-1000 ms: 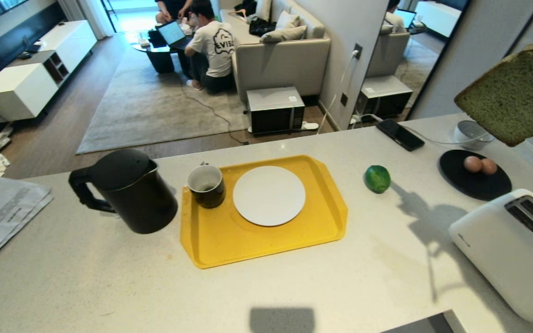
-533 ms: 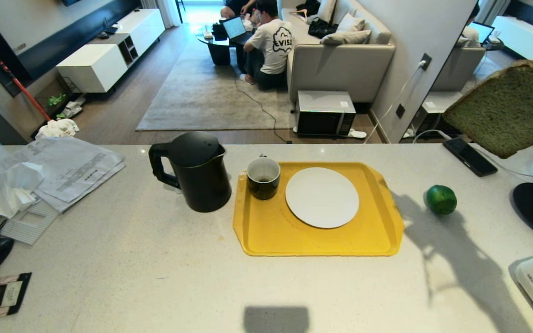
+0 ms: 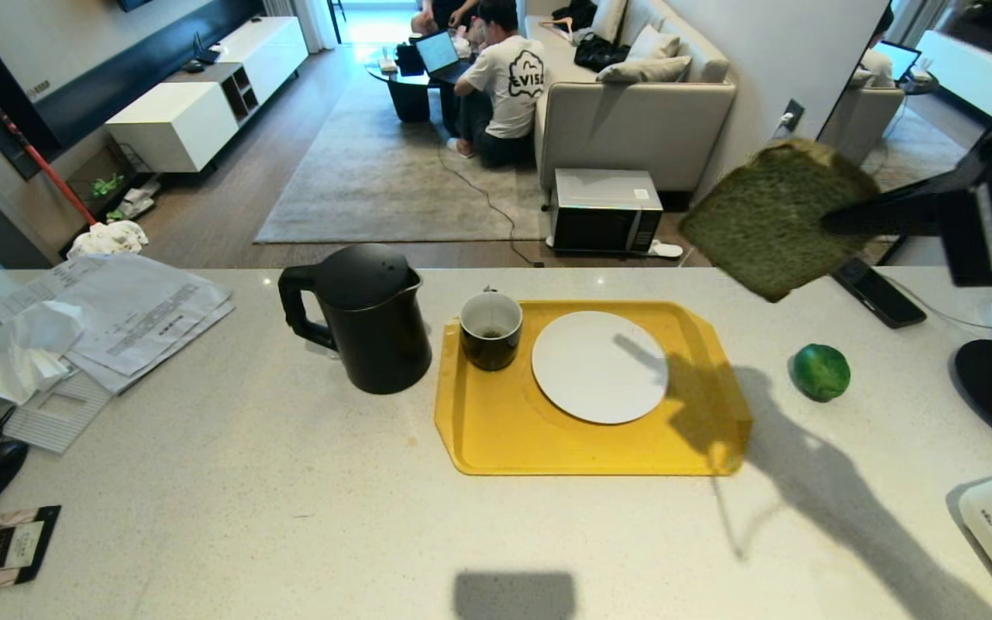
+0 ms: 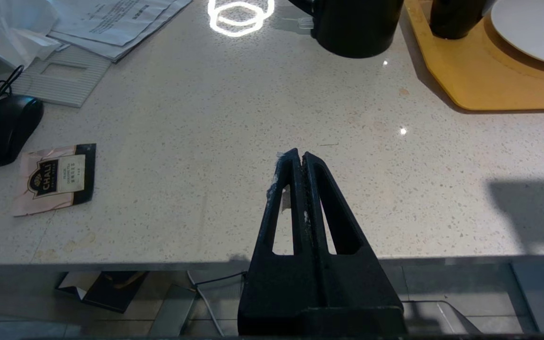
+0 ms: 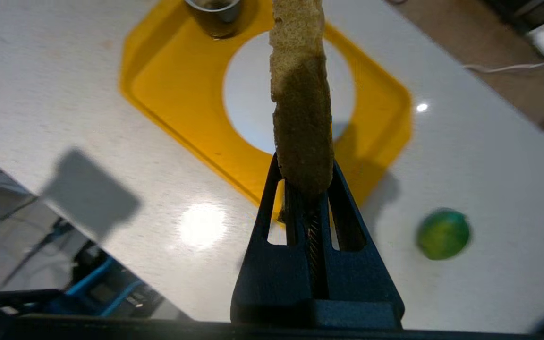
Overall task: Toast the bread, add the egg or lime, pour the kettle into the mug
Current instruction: Put the baked bread on a plate
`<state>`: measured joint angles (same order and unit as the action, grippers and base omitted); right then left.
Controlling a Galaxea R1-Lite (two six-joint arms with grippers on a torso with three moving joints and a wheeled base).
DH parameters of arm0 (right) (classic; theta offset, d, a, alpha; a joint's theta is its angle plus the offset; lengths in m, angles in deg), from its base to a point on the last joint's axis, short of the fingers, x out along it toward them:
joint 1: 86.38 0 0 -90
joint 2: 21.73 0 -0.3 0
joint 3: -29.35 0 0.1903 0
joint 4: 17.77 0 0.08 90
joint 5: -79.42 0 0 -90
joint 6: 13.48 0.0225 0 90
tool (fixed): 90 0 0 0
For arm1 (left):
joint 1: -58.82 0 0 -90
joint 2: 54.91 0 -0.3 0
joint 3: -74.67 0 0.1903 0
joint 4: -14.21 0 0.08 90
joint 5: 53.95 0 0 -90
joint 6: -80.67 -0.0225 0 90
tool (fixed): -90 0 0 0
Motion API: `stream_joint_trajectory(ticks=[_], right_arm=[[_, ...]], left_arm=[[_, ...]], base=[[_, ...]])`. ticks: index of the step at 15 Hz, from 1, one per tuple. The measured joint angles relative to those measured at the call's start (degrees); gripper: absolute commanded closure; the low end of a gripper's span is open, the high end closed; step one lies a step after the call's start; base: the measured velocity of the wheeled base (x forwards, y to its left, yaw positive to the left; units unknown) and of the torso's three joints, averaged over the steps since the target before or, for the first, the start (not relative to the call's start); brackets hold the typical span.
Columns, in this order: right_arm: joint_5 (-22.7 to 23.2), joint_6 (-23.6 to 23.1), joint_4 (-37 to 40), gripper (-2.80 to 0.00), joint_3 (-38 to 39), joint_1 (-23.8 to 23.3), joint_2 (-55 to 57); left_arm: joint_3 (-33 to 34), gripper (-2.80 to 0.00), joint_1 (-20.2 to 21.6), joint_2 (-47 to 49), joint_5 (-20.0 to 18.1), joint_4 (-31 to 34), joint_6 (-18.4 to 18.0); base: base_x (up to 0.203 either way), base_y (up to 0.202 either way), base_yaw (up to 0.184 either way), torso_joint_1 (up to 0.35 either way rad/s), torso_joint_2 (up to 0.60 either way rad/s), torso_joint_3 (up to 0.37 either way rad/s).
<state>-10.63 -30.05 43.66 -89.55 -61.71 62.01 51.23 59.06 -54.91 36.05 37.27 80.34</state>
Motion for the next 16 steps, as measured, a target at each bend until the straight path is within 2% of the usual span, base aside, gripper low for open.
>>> stream_joint_trajectory(ticks=[3, 5, 7, 11, 16], right_arm=[[-0.83, 10.16, -0.2, 0.0, -1.46, 5.31, 7.11], [-0.83, 16.52, -0.27, 0.0, -3.03, 7.0, 12.2], [-0.72, 20.9, -0.25, 0.0, -4.69, 7.75, 17.08], [-0.68, 25.06, -0.17, 0.0, -8.14, 8.08, 24.99], [-0.97, 25.63, -0.24, 0.0, -11.81, 8.02, 31.23]], left_arm=[[-0.02, 0.0, -0.02, 0.0, 0.0, 0.0, -0.01], [-0.02, 0.0, -0.02, 0.0, 0.0, 0.0, 0.02], [-0.02, 0.0, -0.02, 0.0, -0.01, 0.0, -0.02], [-0.02, 0.0, -0.03, 0.0, 0.0, 0.0, 0.0], [-0.02, 0.0, -0.02, 0.0, 0.0, -0.02, -0.02]], base=[[0.0, 0.0, 0.0, 0.0, 0.0, 0.0], [0.0, 0.0, 0.0, 0.0, 0.0, 0.0], [0.0, 0.0, 0.0, 0.0, 0.0, 0.0], [0.0, 0.0, 0.0, 0.0, 0.0, 0.0], [0.0, 0.0, 0.0, 0.0, 0.0, 0.0]])
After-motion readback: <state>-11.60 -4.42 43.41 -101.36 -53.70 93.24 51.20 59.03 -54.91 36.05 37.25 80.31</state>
